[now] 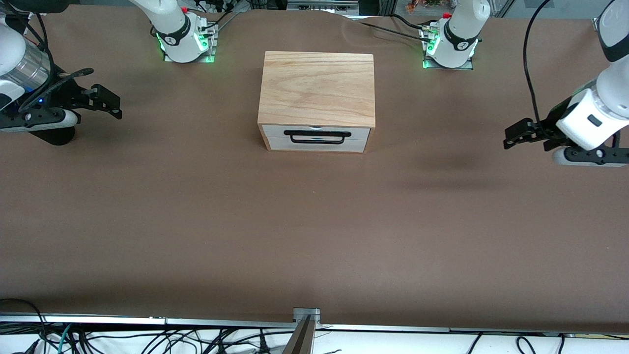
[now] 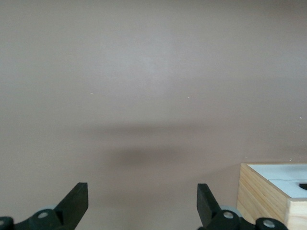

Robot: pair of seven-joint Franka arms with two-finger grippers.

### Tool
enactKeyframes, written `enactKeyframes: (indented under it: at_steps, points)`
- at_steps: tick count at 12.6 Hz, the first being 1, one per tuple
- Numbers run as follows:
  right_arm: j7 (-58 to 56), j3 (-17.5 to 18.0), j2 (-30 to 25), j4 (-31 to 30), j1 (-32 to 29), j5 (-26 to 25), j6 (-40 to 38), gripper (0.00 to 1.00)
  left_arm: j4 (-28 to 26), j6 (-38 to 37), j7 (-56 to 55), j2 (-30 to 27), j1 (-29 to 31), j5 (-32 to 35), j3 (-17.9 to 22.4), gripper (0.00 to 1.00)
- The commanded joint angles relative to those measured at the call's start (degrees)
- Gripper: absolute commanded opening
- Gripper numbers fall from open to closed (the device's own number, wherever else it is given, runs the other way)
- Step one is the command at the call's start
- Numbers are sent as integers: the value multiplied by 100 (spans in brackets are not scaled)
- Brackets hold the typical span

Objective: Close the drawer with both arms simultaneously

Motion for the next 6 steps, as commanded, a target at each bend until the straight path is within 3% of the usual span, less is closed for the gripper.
enactKeyframes:
  at_steps: [1, 6]
  points:
    - [27, 88, -4, 58, -113, 46, -70, 100, -415, 239, 69, -384, -221, 220, 156, 100]
    - [36, 114, 66, 164, -87, 55, -79, 100, -302, -58, 43, -446, -328, 256, 227, 100]
